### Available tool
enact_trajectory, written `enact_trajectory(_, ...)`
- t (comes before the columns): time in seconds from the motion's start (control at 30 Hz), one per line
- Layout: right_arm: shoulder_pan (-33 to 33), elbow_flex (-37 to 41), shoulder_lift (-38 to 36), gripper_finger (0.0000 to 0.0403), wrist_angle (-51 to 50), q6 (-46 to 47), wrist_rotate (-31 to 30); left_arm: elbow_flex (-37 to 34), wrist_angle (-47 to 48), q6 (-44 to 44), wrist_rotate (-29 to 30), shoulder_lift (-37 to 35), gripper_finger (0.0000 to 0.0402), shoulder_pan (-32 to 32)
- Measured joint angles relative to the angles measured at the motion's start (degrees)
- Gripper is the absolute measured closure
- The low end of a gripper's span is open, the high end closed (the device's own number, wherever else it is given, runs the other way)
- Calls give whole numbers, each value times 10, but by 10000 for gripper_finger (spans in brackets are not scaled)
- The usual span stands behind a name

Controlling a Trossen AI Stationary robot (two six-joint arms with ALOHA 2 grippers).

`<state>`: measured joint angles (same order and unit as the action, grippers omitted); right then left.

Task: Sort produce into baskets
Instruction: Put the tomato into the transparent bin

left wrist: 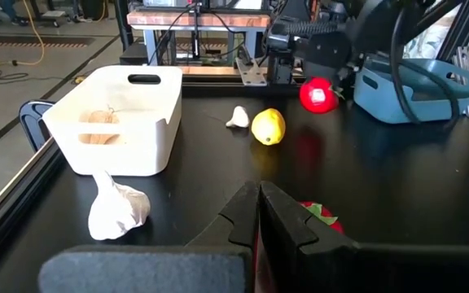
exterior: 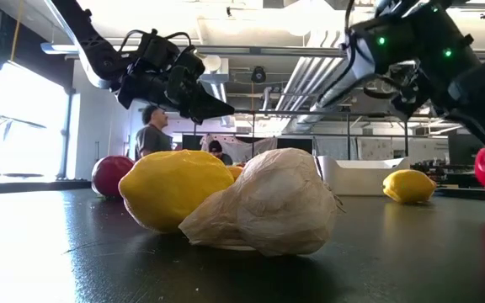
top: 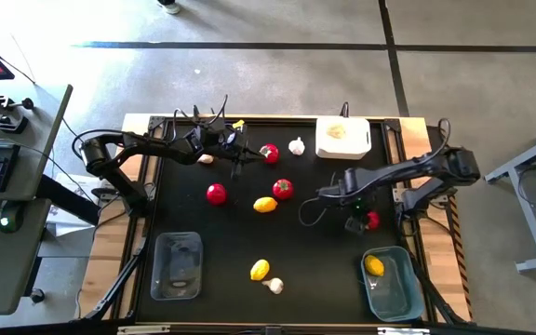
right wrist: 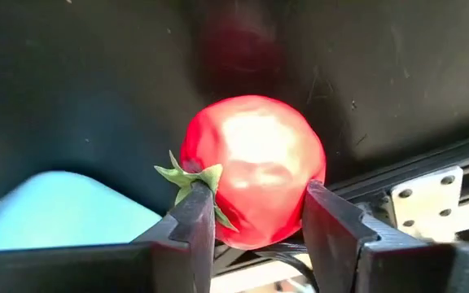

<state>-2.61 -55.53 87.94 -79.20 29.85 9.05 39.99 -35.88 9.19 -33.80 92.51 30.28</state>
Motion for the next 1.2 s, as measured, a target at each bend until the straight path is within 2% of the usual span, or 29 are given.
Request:
enact_trajectory(0.23,-2,0,-39,270,104,59,-9,0,0,-1,0,0,401,0)
enact_trajectory(0.43,-19,1,-48,270,232,88,-73,0,0,-1,0,0,401,0)
enact_trajectory(0.63,-31,1,-48,270,388,85,-174,0,0,0,-1,0,401,0)
enact_trajectory(0.73,-31,1,-48,270,458,60,-229,0,0,0,-7,0,401,0)
enact_trajectory(0.87,-31,1,-48,270,535,8,-333,0,6,-12,-9,-6,401,0)
enact_trajectory(1.07,-27,1,-40,270,630,-112,-485,0,2,-29,-11,-14,390,-9)
enact_trajectory(1.2,-16,1,-39,271,688,-203,-516,0,-5,-29,-5,-14,348,-37)
